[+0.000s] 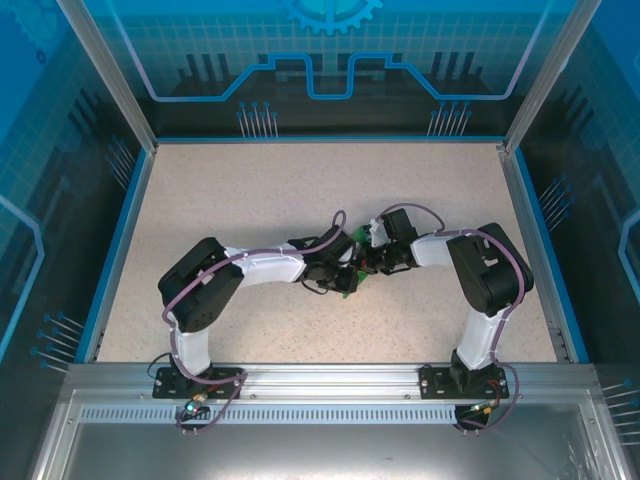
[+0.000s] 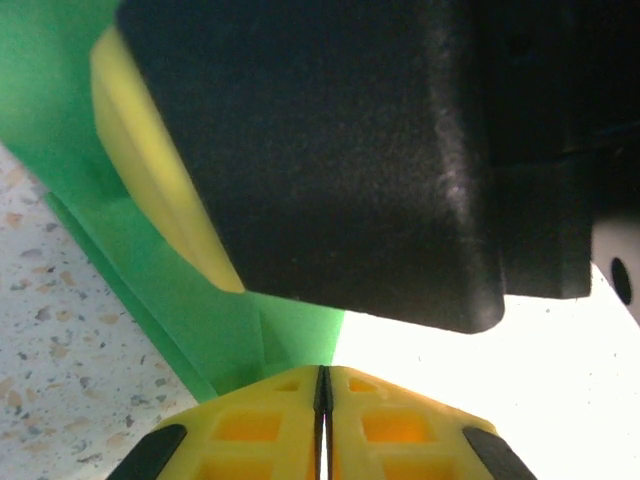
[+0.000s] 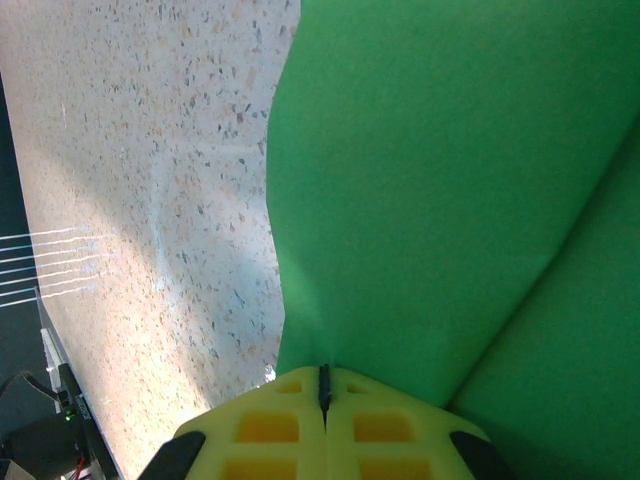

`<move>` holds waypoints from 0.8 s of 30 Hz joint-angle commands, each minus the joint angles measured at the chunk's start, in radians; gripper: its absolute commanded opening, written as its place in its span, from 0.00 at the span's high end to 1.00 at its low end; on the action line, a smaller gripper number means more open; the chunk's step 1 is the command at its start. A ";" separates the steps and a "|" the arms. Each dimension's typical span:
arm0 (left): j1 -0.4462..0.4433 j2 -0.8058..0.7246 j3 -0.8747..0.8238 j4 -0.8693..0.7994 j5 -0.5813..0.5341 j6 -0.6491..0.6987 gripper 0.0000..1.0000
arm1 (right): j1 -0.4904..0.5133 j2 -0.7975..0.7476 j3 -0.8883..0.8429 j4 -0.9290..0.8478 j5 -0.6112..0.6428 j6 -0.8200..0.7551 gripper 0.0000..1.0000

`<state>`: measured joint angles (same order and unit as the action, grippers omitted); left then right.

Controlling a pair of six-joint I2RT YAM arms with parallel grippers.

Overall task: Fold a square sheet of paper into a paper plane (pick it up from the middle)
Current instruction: Fourth fold the wing at the center of the table.

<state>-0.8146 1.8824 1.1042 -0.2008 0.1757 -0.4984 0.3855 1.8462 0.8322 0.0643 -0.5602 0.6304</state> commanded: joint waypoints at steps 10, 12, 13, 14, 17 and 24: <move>-0.003 -0.020 -0.089 -0.011 -0.003 -0.025 0.89 | -0.012 0.020 -0.033 -0.121 0.072 -0.033 0.96; -0.003 -0.020 -0.094 0.010 0.016 -0.032 0.89 | -0.012 0.018 -0.034 -0.122 0.072 -0.031 0.96; -0.003 -0.019 -0.099 0.020 0.023 -0.035 0.89 | -0.013 0.016 -0.033 -0.123 0.075 -0.032 0.96; -0.003 -0.017 -0.104 0.025 0.030 -0.040 0.89 | -0.013 0.015 -0.035 -0.124 0.075 -0.034 0.96; -0.003 -0.016 -0.134 0.050 0.045 -0.054 0.90 | -0.017 0.011 -0.037 -0.128 0.079 -0.037 0.96; -0.007 -0.031 -0.208 0.085 0.072 -0.081 0.90 | -0.026 0.009 -0.040 -0.126 0.084 -0.037 0.96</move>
<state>-0.8124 1.8511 0.9619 -0.0193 0.1913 -0.5529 0.3832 1.8412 0.8318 0.0452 -0.5621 0.6193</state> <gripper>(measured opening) 0.103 0.045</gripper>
